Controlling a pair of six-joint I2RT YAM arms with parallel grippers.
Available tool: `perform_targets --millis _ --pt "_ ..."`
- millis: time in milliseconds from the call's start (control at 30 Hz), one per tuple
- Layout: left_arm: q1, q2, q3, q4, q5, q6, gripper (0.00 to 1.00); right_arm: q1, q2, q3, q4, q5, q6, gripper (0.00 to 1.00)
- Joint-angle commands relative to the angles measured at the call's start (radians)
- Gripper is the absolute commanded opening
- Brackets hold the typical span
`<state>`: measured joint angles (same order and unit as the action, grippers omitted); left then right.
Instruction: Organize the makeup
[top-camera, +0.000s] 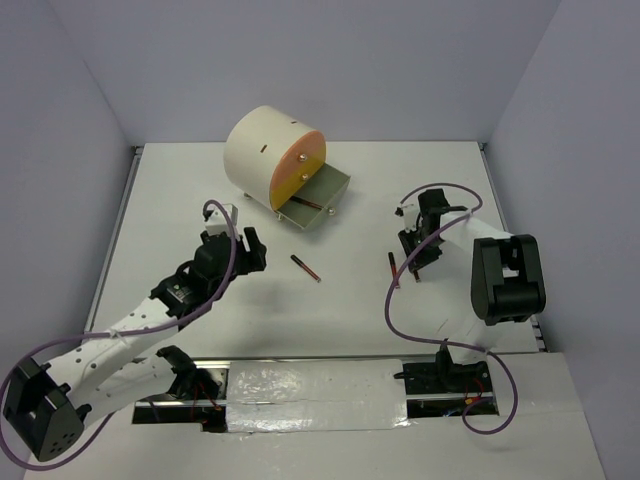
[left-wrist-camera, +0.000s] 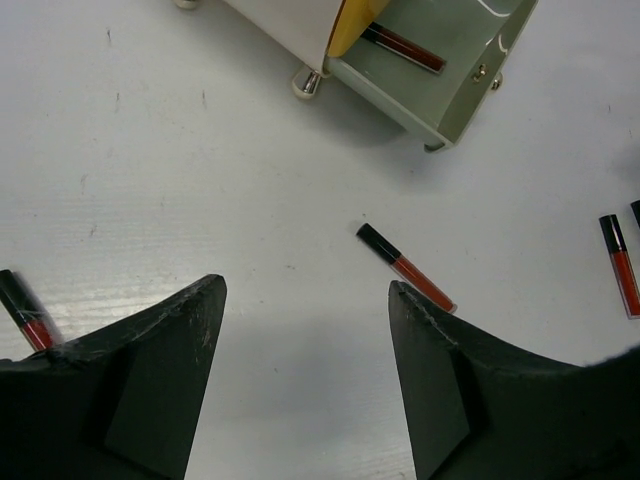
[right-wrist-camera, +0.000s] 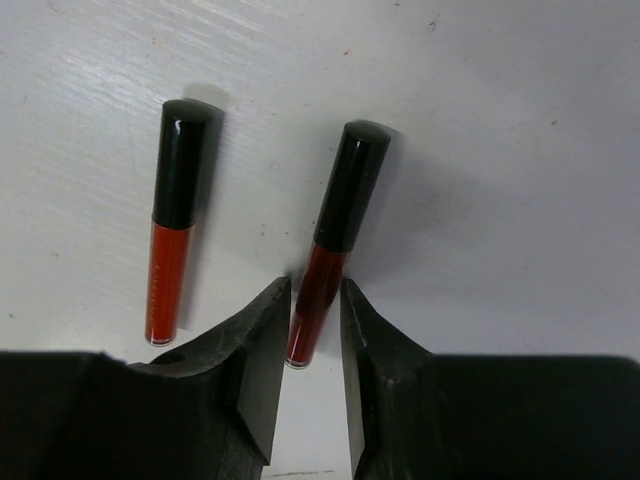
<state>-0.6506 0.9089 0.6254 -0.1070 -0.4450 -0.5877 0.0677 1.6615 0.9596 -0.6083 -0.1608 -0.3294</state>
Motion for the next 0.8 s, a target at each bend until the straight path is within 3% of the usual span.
perform_targets --millis 0,233,500,633,767 --pt "0.003 -0.028 -0.009 0.026 -0.030 -0.034 0.79 0.006 0.020 0.028 0.025 0.023 0.001 0.32" --pt "0.003 -0.045 -0.030 0.021 -0.057 -0.070 0.83 0.006 -0.006 0.073 0.025 0.006 -0.014 0.13" --pt "0.014 -0.044 -0.049 0.026 -0.064 -0.112 0.81 0.035 -0.072 0.255 0.024 -0.160 -0.138 0.04" --pt "0.028 -0.045 -0.059 0.024 -0.069 -0.133 0.73 0.130 -0.144 0.315 0.077 -0.233 -0.287 0.04" --pt "0.055 -0.044 -0.087 0.047 -0.040 -0.172 0.63 0.251 -0.219 0.308 0.172 -0.266 -0.610 0.03"
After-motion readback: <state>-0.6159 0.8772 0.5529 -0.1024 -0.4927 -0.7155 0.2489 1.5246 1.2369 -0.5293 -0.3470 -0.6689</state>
